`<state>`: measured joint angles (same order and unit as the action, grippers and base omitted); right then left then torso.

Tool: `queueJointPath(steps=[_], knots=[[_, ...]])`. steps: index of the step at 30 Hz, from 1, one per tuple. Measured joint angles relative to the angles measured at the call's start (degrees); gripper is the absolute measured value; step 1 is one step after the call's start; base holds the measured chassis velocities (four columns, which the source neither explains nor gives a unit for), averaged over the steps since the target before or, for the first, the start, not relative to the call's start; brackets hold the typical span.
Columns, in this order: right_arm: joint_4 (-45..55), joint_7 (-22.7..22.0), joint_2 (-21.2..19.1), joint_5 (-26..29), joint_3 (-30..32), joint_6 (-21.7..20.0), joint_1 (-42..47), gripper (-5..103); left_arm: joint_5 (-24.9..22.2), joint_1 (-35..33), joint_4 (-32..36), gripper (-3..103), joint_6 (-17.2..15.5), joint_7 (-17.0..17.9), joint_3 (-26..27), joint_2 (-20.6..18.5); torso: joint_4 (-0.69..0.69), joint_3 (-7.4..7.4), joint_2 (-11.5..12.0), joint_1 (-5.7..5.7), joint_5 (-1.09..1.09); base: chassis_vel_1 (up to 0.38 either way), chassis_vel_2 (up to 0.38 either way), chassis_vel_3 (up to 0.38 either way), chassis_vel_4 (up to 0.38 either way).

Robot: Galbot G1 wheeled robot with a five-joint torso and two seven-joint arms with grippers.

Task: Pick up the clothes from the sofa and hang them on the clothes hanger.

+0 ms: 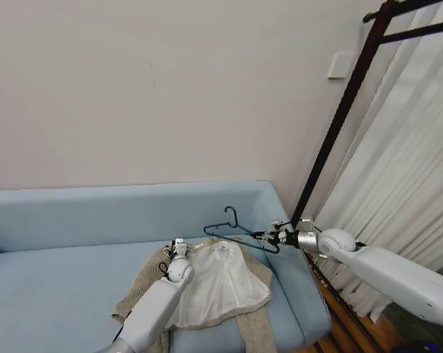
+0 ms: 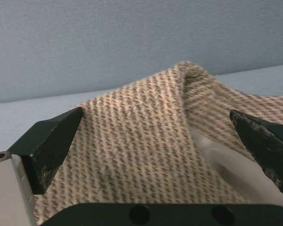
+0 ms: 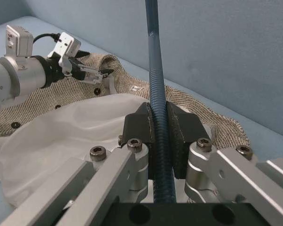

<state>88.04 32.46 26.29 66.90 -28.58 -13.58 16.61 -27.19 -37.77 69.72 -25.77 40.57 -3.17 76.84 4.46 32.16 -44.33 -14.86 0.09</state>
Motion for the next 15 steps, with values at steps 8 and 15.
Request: queueJointPath(steps=[8, 15], knots=[[-0.38, -2.00, 0.57, -0.60, 0.35, 0.12, 0.40, 8, 1.80, 0.16, -2.06, 100, 0.07, -0.58, 0.18, -0.21, 0.01, 0.00, 0.00, 0.00, 0.00, 0.000, 0.000, 0.000, 0.000], [-0.78, -3.06, 0.93, -0.75, 0.39, 0.33, 0.11, 8, 1.88, -1.03, -0.20, 100, -0.20, -0.14, 0.47, -1.41, 0.01, 0.00, 0.00, 0.00, -0.01, 0.000, 0.000, 0.000, 0.000]])
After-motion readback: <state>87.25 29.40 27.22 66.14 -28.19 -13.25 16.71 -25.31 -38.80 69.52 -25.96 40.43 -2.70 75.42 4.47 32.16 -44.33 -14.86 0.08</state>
